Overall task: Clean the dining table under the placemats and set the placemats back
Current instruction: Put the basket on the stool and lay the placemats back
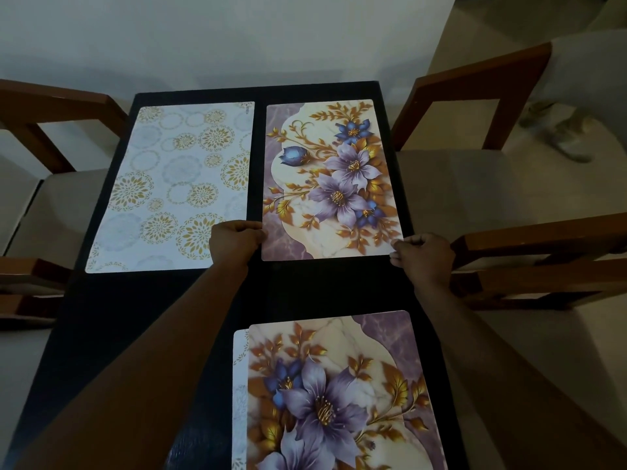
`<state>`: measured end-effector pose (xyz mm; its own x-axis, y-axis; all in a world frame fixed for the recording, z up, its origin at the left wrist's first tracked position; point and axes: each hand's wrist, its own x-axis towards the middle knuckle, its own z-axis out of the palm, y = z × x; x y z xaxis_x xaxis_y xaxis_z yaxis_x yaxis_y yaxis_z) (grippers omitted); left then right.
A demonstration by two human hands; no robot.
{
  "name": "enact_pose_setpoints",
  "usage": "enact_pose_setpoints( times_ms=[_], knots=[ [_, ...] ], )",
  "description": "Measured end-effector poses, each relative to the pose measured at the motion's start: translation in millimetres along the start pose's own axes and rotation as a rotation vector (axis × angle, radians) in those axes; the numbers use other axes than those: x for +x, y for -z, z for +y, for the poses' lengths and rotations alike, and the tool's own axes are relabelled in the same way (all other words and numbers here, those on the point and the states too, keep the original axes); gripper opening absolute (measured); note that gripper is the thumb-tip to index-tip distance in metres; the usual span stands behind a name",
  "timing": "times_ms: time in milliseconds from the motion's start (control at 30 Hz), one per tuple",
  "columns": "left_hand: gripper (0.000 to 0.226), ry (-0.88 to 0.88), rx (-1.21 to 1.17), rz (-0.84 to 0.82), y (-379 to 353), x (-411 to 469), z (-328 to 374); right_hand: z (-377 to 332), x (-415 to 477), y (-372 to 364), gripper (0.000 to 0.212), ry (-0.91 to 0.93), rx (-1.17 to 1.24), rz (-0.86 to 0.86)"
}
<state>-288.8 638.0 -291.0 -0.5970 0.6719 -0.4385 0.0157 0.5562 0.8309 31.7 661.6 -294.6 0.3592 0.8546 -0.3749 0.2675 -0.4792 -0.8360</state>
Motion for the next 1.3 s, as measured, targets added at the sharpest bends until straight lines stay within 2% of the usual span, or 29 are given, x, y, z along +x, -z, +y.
enact_pose_setpoints(
  times_ms=[267, 467, 567, 700, 800, 933, 1033, 1133, 1300],
  knots=[
    [0.021, -0.045, 0.027, 0.046, -2, -6, 4, -4, 2, 1, 0.006, -0.02, -0.003, -0.018],
    [0.02, -0.207, 0.218, 0.149, 14, -35, 5, -10, 7, 11, 0.031, -0.026, -0.122, -0.082],
    [0.019, -0.225, 0.189, 0.098, 39, -80, -12, -4, -11, 25, 0.04, 0.029, -0.177, -0.063],
    [0.019, -0.129, 0.136, -0.045, 87, -168, -72, 30, -88, 60, 0.033, 0.098, -0.235, -0.093],
    [0.019, 0.016, 0.05, -0.119, 121, -248, -121, 75, -169, 97, 0.017, 0.154, -0.328, -0.168],
    [0.028, 0.137, -0.04, -0.156, 153, -330, -162, 125, -280, 139, 0.012, 0.061, -0.384, -0.142],
    [0.024, 0.15, -0.014, -0.254, 171, -368, -183, 155, -342, 163, 0.017, 0.018, -0.406, -0.096],
    [0.038, 0.172, 0.043, -0.299, 181, -390, -196, 182, -378, 175, 0.032, -0.029, -0.391, -0.077],
    [0.084, 0.245, 0.062, -0.348, 187, -412, -210, 218, -402, 192, 0.038, -0.042, -0.451, -0.143]
  ],
)
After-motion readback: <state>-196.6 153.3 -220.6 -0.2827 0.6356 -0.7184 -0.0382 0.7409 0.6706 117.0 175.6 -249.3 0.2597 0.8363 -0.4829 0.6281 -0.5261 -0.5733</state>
